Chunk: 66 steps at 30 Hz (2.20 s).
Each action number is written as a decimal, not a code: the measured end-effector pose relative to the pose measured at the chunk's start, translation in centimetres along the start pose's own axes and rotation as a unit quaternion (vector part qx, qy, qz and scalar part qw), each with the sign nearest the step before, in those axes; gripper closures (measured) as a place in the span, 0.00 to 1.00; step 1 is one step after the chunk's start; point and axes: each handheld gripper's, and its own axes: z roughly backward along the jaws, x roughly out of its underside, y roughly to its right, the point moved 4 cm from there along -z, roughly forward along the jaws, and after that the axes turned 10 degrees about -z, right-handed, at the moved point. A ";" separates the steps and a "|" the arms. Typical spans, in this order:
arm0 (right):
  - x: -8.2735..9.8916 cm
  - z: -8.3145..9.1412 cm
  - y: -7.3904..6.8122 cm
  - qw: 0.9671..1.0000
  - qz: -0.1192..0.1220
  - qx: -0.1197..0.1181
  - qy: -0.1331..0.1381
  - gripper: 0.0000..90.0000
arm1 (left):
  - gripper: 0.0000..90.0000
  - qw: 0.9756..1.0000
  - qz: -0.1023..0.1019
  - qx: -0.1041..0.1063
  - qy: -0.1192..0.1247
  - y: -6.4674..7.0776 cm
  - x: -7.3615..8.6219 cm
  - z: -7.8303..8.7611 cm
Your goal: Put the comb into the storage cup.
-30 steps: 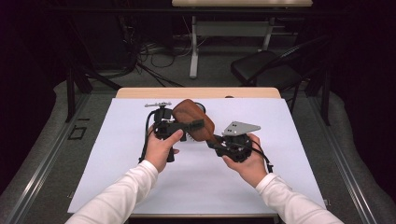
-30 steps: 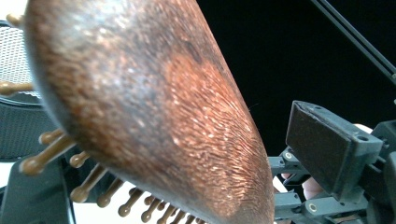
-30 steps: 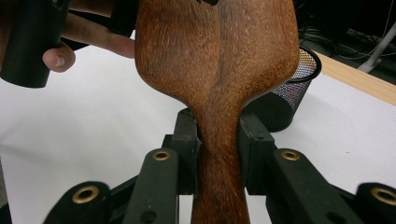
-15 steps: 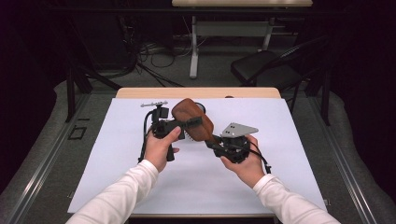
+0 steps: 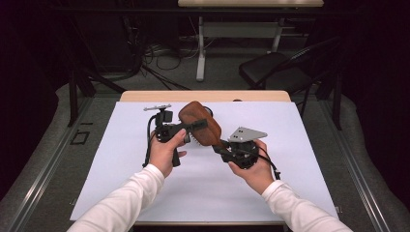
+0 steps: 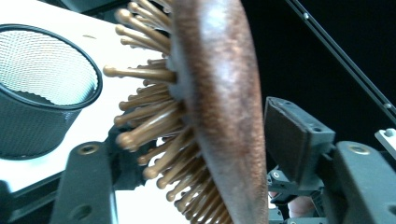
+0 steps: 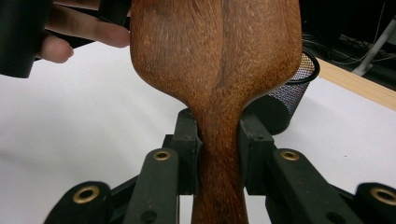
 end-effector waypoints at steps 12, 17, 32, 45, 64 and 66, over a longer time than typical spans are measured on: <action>0.0 0.0 0.0 1.000 -0.002 0.000 0.002 0.80 | 0.44 1.000 0.017 0.005 0.003 -0.1 -0.1 0.1; 0.1 -0.1 0.0 1.000 -0.003 -0.001 0.001 0.80 | 0.45 0.999 0.030 0.012 0.003 -0.2 0.0 0.1; 0.4 -0.3 -0.1 1.000 -0.004 -0.003 -0.001 0.80 | 0.50 0.997 0.074 0.023 0.007 -0.4 0.1 0.4; 0.5 -0.3 -0.2 1.000 -0.004 -0.004 0.002 0.79 | 0.52 0.995 0.099 0.027 0.014 -0.3 0.1 0.6; 0.5 -0.2 -0.2 1.000 -0.014 -0.009 0.008 0.79 | 0.54 0.993 0.113 0.018 0.001 -0.1 -0.2 0.6; 0.5 -0.3 -0.2 1.000 -0.015 -0.010 0.008 0.79 | 0.54 0.993 0.114 0.017 0.000 -0.2 -0.2 0.5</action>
